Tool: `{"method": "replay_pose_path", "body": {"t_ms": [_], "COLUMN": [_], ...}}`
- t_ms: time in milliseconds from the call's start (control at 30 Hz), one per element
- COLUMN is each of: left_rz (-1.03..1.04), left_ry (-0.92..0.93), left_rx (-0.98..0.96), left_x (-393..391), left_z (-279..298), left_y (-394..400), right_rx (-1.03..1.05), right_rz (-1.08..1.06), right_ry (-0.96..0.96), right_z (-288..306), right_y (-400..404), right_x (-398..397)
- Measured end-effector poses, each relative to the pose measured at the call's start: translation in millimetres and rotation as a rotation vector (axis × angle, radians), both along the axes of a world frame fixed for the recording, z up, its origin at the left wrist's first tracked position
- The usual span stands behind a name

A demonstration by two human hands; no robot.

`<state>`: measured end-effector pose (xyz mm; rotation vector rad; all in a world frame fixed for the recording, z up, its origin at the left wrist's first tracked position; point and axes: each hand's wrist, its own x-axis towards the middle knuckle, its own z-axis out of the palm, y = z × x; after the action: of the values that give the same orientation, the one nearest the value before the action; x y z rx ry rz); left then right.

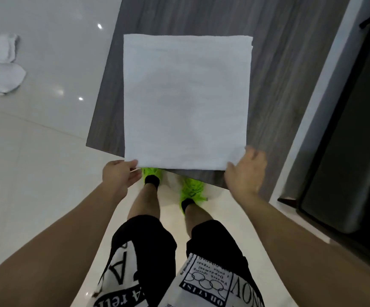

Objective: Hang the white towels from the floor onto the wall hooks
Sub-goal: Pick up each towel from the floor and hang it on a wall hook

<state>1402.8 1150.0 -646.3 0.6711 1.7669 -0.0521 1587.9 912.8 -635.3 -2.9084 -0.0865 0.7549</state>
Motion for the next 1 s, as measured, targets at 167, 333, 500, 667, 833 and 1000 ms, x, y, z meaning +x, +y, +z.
{"method": "replay_pose_path", "body": {"t_ms": [167,333,500,667,833,1000], "left_rz": [-0.187,-0.669,-1.025,-1.161,-1.265,-1.344], "left_ry": [0.215,0.312,0.189,0.077,-0.064,-0.162], "left_rx": [0.157,0.308,0.429,0.417,0.539,0.655], "left_x": [-10.2,-32.0,-42.2,-49.2,-50.3,-36.3], "left_z": [-9.3,-5.0,-3.0,14.6,66.4,155.8], "left_y": [-28.0,-49.0,-70.3,-84.4,-75.3,-34.2], "right_rx": [0.140,-0.044,0.148,0.232,0.314,0.490], "right_rz": [0.720,0.918,0.866,0.693,0.127,-0.036], "right_ry": [0.091,-0.016,-0.180,-0.097,0.233,0.299], "right_z": [-27.8,-60.9,-68.9,-39.7,26.7,141.2], "right_y": [36.8,56.9,33.4,30.0,55.4,97.8], "right_x": [-70.3,-92.7,-103.0,-114.8,-116.7,-106.1]}}
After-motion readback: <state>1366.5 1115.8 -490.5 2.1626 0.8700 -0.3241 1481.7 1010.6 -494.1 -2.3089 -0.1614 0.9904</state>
